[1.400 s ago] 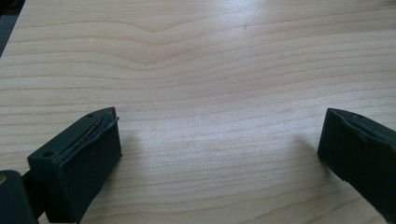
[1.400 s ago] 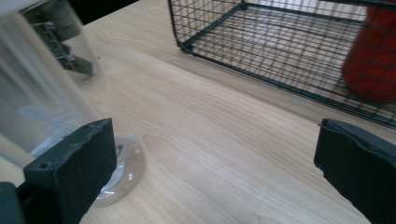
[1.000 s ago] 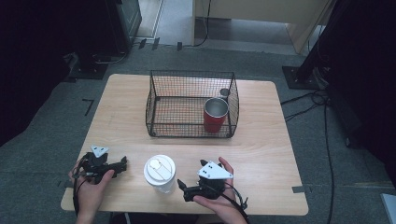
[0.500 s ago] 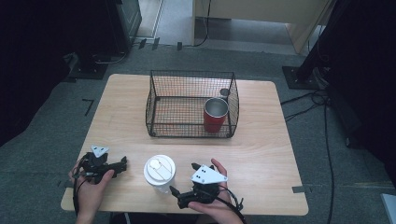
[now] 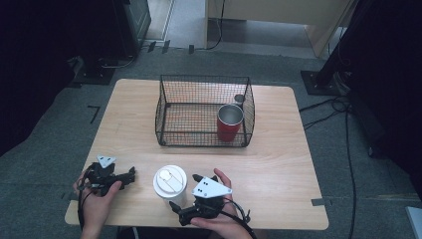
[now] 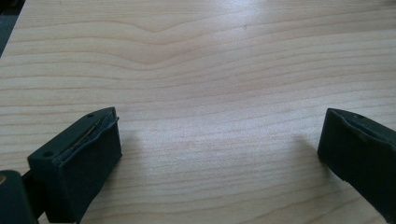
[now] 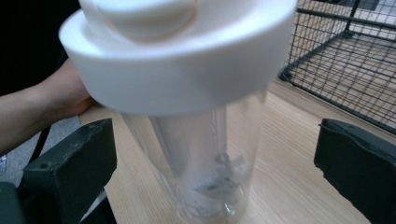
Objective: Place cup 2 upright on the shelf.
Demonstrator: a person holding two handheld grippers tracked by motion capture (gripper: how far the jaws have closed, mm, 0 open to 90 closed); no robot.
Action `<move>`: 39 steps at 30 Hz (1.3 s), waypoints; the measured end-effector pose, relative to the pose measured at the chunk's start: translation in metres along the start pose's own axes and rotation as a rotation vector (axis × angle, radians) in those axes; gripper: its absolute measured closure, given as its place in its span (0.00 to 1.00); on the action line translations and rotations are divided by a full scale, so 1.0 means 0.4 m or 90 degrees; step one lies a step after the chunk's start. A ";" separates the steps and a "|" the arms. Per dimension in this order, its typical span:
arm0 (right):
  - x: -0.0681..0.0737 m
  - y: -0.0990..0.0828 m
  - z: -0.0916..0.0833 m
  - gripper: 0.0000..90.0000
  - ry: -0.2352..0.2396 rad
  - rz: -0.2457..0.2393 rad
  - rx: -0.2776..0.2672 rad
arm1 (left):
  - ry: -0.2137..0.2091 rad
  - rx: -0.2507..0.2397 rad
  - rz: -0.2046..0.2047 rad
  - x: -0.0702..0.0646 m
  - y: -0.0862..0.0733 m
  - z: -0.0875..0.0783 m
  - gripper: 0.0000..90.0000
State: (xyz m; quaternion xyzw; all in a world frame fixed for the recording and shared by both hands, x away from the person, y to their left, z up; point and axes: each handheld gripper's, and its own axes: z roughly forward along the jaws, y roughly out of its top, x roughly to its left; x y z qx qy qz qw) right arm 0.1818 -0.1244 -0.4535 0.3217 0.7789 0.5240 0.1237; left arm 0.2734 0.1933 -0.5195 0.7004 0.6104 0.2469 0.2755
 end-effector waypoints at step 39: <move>0.050 0.051 0.083 0.12 -0.035 -0.042 -0.013 | 0.000 0.000 0.000 0.000 0.000 0.000 0.00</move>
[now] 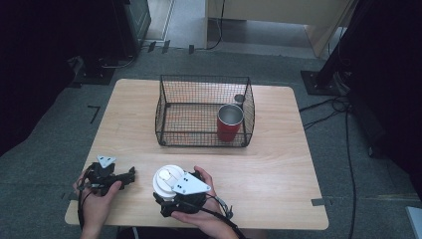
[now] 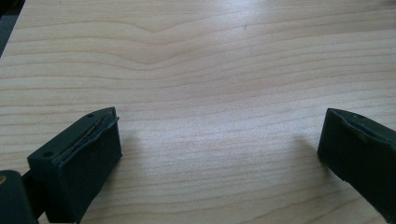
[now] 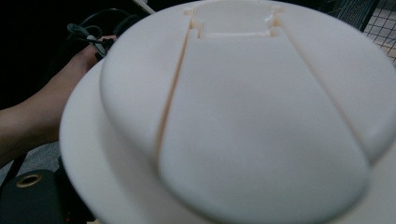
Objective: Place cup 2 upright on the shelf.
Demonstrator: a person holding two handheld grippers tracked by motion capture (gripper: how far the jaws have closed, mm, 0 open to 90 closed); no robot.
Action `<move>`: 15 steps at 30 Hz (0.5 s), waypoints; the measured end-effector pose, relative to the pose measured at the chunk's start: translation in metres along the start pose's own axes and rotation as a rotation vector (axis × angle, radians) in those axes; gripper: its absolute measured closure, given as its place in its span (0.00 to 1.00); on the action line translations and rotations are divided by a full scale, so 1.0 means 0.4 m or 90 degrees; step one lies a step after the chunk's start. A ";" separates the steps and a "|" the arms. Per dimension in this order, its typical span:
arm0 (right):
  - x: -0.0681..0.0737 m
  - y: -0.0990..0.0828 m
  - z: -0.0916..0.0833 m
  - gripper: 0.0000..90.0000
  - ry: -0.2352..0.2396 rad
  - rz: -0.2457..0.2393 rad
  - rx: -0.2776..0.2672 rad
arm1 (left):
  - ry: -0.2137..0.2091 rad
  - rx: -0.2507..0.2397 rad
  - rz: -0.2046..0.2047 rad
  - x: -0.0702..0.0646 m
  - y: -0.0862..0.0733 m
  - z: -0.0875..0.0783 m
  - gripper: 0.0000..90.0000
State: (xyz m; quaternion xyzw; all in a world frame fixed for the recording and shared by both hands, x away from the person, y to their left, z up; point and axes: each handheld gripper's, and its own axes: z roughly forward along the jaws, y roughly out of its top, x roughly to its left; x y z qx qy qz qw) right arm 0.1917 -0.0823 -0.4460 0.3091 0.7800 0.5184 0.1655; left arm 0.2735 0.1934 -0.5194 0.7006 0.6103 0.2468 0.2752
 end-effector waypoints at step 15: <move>-0.002 0.006 -0.003 0.18 -0.013 0.007 -0.022 | 0.000 0.000 0.000 0.000 0.000 0.000 0.00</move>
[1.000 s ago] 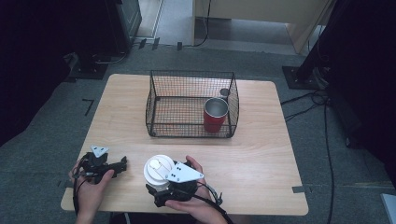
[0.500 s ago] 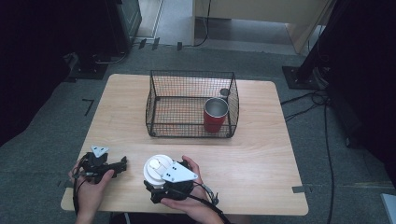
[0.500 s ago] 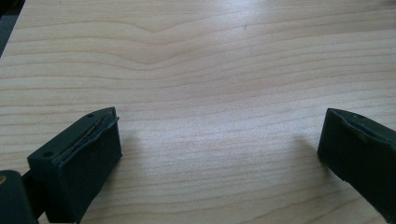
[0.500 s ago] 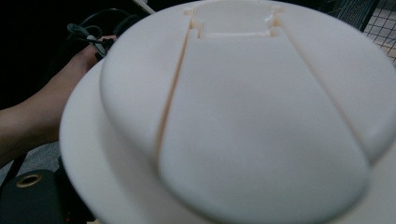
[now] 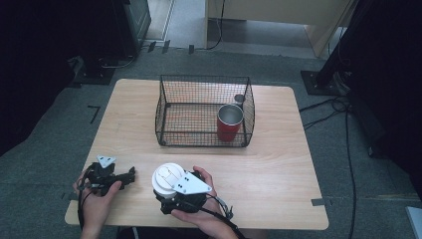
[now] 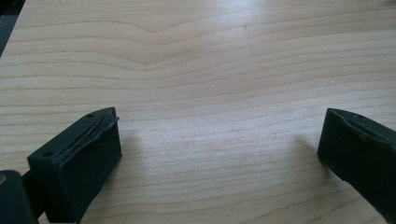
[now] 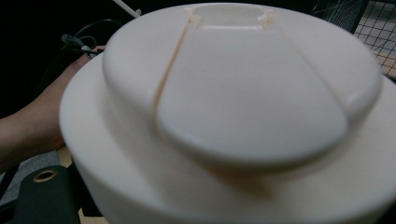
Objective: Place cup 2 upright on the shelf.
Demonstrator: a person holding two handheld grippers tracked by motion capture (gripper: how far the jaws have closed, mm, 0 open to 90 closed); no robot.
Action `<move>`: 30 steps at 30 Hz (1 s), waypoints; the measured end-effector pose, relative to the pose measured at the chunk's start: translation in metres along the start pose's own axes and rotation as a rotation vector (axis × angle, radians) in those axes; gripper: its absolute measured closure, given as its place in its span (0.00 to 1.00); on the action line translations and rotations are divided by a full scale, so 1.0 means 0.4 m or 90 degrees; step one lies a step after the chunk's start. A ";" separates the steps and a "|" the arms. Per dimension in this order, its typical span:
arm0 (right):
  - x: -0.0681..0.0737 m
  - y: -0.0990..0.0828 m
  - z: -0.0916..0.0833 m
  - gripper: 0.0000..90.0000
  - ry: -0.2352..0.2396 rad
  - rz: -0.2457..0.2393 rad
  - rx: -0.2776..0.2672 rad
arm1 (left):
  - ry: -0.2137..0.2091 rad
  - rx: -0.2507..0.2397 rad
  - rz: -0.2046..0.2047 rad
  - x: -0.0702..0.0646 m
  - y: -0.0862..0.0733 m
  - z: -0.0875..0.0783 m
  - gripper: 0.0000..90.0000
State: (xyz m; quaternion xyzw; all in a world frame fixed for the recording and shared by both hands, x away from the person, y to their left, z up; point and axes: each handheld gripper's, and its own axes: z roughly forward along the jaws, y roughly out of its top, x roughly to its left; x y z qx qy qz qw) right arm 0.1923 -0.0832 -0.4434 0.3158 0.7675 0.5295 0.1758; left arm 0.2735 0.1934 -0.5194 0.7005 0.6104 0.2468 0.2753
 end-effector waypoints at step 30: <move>-0.019 0.074 -0.017 0.18 -0.024 -0.009 -0.057 | 0.000 0.001 0.000 0.000 0.000 0.000 0.00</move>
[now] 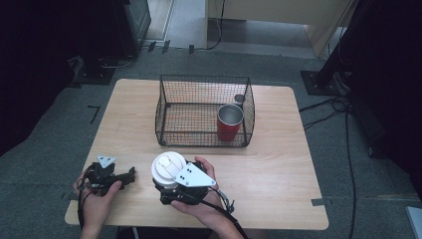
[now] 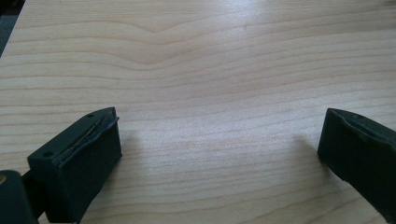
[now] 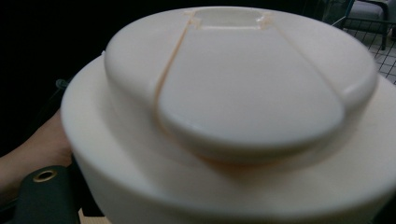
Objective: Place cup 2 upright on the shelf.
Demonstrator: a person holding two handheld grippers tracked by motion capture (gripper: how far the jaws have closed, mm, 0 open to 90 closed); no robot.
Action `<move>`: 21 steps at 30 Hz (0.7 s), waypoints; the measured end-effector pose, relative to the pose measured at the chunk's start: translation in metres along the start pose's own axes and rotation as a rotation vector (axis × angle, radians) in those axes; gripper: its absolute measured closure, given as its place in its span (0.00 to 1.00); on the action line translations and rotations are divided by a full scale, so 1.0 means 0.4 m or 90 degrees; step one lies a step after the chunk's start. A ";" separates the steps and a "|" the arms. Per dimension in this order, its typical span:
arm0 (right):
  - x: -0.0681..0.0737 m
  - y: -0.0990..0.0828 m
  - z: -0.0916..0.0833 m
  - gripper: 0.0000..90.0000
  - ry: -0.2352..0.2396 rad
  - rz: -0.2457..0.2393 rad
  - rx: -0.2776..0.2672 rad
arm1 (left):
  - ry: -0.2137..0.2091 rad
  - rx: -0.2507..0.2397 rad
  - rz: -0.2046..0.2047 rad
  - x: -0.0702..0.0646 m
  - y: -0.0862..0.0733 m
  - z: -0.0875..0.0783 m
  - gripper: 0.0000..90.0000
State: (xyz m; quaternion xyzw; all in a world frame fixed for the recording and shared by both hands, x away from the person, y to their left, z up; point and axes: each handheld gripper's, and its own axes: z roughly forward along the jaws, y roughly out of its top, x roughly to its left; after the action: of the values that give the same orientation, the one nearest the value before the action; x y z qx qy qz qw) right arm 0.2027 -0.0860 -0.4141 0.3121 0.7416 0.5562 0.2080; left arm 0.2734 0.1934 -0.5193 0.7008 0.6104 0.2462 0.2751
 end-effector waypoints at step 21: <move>-0.036 0.074 0.011 0.18 -0.037 -0.006 -0.029 | 0.000 -0.001 0.000 0.000 0.000 0.000 0.00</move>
State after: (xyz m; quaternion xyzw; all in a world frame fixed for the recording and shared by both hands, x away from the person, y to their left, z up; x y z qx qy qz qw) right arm 0.2227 -0.0874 -0.3877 0.3194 0.7241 0.5626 0.2391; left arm 0.2735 0.1934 -0.5194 0.7005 0.6104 0.2465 0.2756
